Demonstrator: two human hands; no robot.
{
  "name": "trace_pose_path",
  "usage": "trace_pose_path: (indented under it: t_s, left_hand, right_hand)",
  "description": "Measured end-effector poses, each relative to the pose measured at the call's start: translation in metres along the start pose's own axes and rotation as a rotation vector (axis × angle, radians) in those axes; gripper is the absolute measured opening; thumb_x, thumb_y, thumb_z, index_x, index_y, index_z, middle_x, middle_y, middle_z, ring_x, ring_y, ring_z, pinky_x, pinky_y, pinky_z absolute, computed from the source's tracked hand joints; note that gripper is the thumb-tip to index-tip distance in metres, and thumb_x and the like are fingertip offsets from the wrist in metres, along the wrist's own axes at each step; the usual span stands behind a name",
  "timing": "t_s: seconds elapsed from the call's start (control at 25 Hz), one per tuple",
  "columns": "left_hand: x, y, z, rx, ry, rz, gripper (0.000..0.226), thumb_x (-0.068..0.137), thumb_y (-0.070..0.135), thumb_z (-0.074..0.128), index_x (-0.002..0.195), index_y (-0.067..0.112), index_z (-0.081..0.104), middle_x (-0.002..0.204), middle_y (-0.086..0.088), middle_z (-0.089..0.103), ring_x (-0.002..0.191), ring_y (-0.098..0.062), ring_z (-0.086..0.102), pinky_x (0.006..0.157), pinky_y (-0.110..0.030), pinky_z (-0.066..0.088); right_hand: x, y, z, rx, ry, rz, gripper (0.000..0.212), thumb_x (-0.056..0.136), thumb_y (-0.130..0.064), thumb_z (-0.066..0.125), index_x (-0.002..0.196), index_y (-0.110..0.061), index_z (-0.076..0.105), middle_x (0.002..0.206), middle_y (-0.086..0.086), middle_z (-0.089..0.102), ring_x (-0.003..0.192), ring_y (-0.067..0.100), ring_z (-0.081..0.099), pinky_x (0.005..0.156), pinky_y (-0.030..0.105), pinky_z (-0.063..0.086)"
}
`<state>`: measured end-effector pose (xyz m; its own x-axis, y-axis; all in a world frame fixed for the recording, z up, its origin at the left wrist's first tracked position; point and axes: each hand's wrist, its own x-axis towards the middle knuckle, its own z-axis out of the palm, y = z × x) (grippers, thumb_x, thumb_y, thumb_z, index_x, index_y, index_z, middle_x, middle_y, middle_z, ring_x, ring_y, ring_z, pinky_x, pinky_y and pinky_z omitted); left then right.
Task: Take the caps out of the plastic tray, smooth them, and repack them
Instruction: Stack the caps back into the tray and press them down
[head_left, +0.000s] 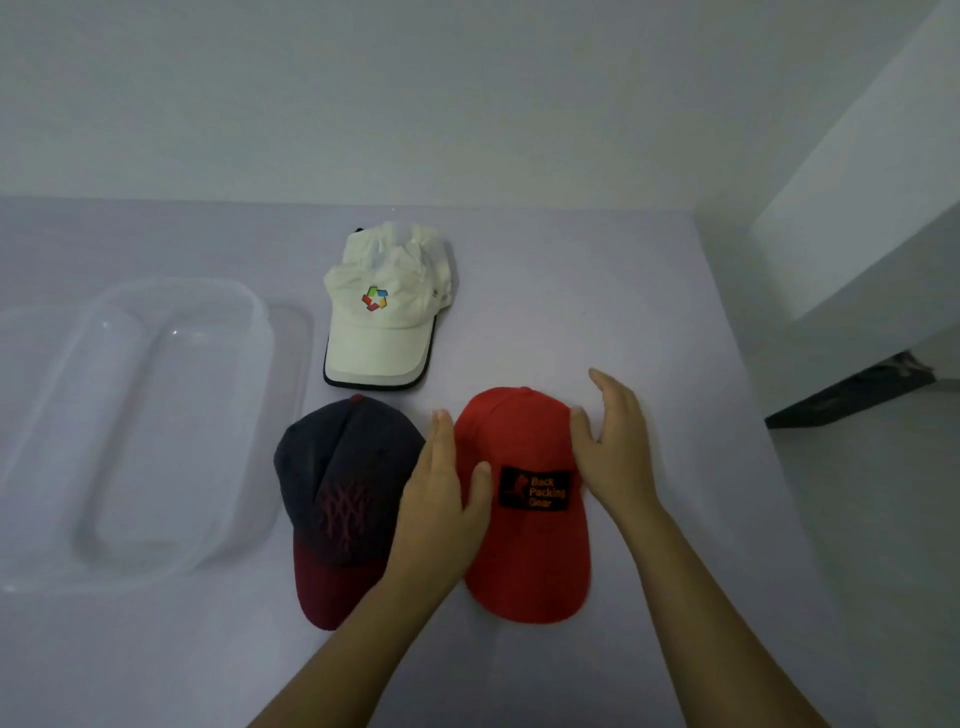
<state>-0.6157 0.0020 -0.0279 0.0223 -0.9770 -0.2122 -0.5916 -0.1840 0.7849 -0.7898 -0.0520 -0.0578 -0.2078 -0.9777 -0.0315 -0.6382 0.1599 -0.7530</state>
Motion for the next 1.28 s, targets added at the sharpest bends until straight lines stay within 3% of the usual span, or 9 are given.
trace_pose_path:
  t_s: [0.08,0.16,0.32,0.48,0.64,0.72,0.92,1.12,1.28]
  left_hand:
    - [0.016,0.003,-0.034,-0.017,0.063,0.033,0.067,0.094,0.021,0.048,0.149,0.014,0.010,0.127,-0.026,0.054,0.104,-0.016,0.061,0.090,-0.026,0.049]
    - [0.041,-0.001,-0.068,0.011,0.137,0.044,0.064,0.094,0.015,0.048,0.149,0.012,0.015,0.108,-0.019,0.063,0.074,-0.002,0.058,0.066,-0.009,0.041]
    - [0.094,-0.024,-0.126,0.149,0.156,0.018,0.049,0.099,0.017,0.038,0.146,0.011,0.024,0.145,-0.012,0.042,0.124,-0.027,0.047,0.096,-0.027,0.036]
    - [0.143,-0.056,-0.148,0.226,-0.022,-0.018,0.043,0.098,0.008,0.033,0.142,0.008,0.033,0.136,-0.018,0.050,0.122,-0.034,0.048,0.092,-0.032,0.037]
    - [0.174,-0.077,-0.139,0.348,-0.349,-0.009,0.070,0.089,-0.004,0.041,0.149,0.010,0.007,0.159,-0.009,0.004,0.142,-0.029,0.023,0.111,-0.033,0.027]
    - [0.181,-0.086,-0.129,0.453,-0.398,0.065,0.077,0.087,0.000,0.048,0.148,0.008,0.001,0.159,-0.011,-0.005,0.143,-0.030,0.017,0.113,-0.036,0.029]
    - [0.189,-0.096,-0.116,0.466,-0.147,0.089,0.075,0.094,0.014,0.044,0.148,0.013,-0.008,0.158,-0.015,-0.009,0.144,-0.039,0.000,0.113,-0.051,0.024]
    - [0.177,-0.086,-0.117,0.399,-0.097,0.195,0.066,0.097,0.006,0.031,0.148,0.019,-0.009,0.158,-0.014,-0.010,0.143,-0.042,-0.002,0.112,-0.050,0.022]
    - [0.165,-0.086,-0.129,0.153,0.013,0.275,0.072,0.090,0.022,0.043,0.142,0.021,-0.008,0.157,-0.021,0.000,0.143,-0.041,0.014,0.108,-0.051,0.033]
  right_hand:
    - [0.014,-0.032,0.014,0.018,-0.018,-0.179,0.042,0.092,-0.011,0.049,0.134,-0.013,0.045,0.138,0.005,0.046,0.130,0.017,0.039,0.108,0.024,0.026]
    - [0.028,-0.060,0.039,0.028,-0.152,-0.294,0.041,0.093,-0.010,0.049,0.133,-0.013,0.047,0.138,0.004,0.047,0.128,0.011,0.038,0.107,0.021,0.024]
    - [0.058,-0.094,0.096,-0.096,-0.488,-0.332,0.052,0.094,-0.015,0.048,0.143,-0.011,0.031,0.150,0.006,0.030,0.138,0.017,0.028,0.113,0.027,0.022]
    - [0.086,-0.112,0.135,-0.300,-0.646,-0.264,0.080,0.084,-0.008,0.058,0.147,-0.012,0.009,0.157,0.005,0.008,0.140,0.031,0.022,0.110,0.042,0.033]
    - [0.093,-0.108,0.157,-0.514,-0.691,-0.269,0.120,0.074,-0.027,0.073,0.143,-0.018,-0.024,0.155,0.011,-0.025,0.140,0.031,0.021,0.106,0.042,0.037]
    - [0.096,-0.105,0.164,-0.555,-0.637,-0.325,0.106,0.084,-0.034,0.063,0.144,-0.014,-0.023,0.155,0.016,-0.022,0.137,0.033,0.029,0.104,0.040,0.037]
    - [0.089,-0.110,0.166,-0.468,-0.529,-0.386,0.079,0.088,-0.050,0.019,0.146,-0.005,-0.010,0.157,0.019,-0.002,0.138,0.032,0.030,0.110,0.042,0.032]
    - [0.087,-0.122,0.161,-0.345,-0.294,-0.302,0.086,0.089,-0.021,0.057,0.147,-0.006,-0.006,0.157,0.019,0.006,0.137,0.034,0.030,0.108,0.047,0.036]
    - [0.079,-0.135,0.158,-0.087,-0.303,-0.309,0.073,0.092,-0.019,0.043,0.145,-0.013,-0.007,0.158,0.015,0.002,0.146,0.027,0.009,0.117,0.050,0.019]
